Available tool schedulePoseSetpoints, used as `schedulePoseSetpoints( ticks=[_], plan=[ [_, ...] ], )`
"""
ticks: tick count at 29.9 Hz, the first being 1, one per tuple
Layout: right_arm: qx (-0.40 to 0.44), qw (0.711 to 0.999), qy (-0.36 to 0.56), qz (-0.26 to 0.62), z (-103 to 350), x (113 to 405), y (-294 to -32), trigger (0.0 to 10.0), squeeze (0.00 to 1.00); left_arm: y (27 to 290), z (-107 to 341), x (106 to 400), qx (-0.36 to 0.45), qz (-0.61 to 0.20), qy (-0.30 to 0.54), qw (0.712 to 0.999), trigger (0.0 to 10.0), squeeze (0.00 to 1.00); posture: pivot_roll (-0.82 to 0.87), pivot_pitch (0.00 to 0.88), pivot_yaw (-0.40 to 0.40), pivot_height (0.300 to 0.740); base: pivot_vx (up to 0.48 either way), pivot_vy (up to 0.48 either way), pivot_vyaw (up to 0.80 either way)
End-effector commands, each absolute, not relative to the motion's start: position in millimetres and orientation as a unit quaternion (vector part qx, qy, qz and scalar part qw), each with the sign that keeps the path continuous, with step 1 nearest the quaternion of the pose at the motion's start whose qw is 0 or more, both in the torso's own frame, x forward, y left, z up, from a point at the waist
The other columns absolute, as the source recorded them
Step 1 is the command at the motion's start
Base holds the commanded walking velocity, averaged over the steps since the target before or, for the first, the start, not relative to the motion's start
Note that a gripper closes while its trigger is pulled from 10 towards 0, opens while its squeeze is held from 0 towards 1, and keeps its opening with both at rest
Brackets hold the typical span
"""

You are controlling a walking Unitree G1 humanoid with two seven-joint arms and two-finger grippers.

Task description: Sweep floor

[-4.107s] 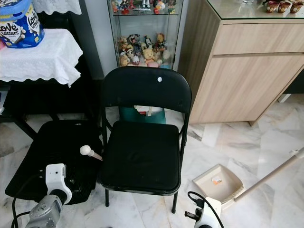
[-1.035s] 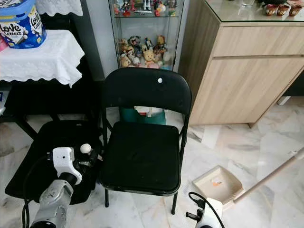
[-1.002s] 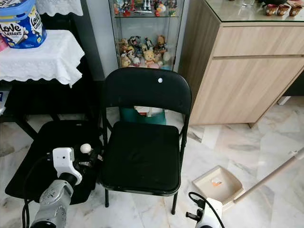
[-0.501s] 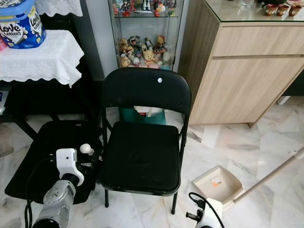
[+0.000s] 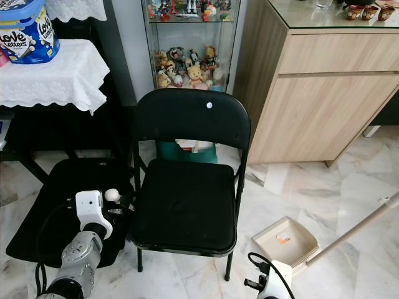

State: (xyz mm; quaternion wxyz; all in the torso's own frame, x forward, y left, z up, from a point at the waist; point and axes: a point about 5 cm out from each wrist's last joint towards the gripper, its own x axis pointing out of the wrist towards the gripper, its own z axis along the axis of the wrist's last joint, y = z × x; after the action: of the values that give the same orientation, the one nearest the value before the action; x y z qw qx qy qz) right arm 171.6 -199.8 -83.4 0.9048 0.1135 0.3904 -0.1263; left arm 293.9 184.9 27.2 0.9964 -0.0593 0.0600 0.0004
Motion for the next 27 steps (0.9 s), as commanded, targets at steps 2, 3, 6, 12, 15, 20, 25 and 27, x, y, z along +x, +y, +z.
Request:
schedulePoseSetpoints(
  ticks=[2,3,6,12,15,20,25,27],
  plan=[
    [0.114,0.9,0.399,-0.133,-86.4,164.5,-201.6,10.0,0.0,184.5,27.2,295.3,-0.054,0.003,0.061,0.997,10.0,0.0,-0.04,0.117,-0.027,0.74,0.0,0.0,0.0],
    [0.114,0.9,0.399,-0.133,-86.5,164.4,-201.7,10.0,0.0,184.6,27.3,295.6,-0.054,0.004,0.06,0.997,10.0,0.0,-0.04,0.117,-0.027,0.74,0.0,0.0,0.0],
    [0.114,0.9,0.399,-0.133,-86.4,164.3,-201.8,10.0,0.0,184.6,27.6,296.0,-0.055,0.005,0.058,0.997,9.9,0.0,-0.04,0.117,-0.027,0.74,0.0,0.0,0.0],
    [0.114,0.9,0.398,-0.132,-86.4,164.4,-201.5,10.0,0.0,185.0,28.5,296.4,-0.056,0.005,0.054,0.997,0.0,0.0,-0.04,0.116,-0.027,0.74,0.0,0.0,0.0],
    [0.113,0.901,0.398,-0.131,-86.2,165.0,-201.2,10.0,0.0,185.1,30.7,297.8,-0.055,0.005,0.048,0.997,0.0,0.0,-0.04,0.112,-0.028,0.74,0.0,0.0,0.0],
    [0.113,0.902,0.396,-0.129,-85.7,166.2,-200.4,10.0,0.0,185.1,30.0,297.4,-0.053,0.001,0.05,0.997,0.0,0.0,-0.04,0.105,-0.03,0.74,0.0,0.0,0.0],
    [0.112,0.903,0.395,-0.128,-85.3,167.1,-199.8,10.0,0.0,186.0,28.9,296.1,-0.033,-0.012,0.055,0.998,0.0,0.0,-0.04,0.102,-0.03,0.74,0.0,0.0,0.0],
    [0.112,0.903,0.395,-0.127,-85.3,167.2,-199.8,10.0,0.0,186.5,28.2,295.5,-0.025,-0.014,0.057,0.998,0.0,0.0,-0.04,0.102,-0.03,0.74,0.0,0.0,0.0]
  ],
)
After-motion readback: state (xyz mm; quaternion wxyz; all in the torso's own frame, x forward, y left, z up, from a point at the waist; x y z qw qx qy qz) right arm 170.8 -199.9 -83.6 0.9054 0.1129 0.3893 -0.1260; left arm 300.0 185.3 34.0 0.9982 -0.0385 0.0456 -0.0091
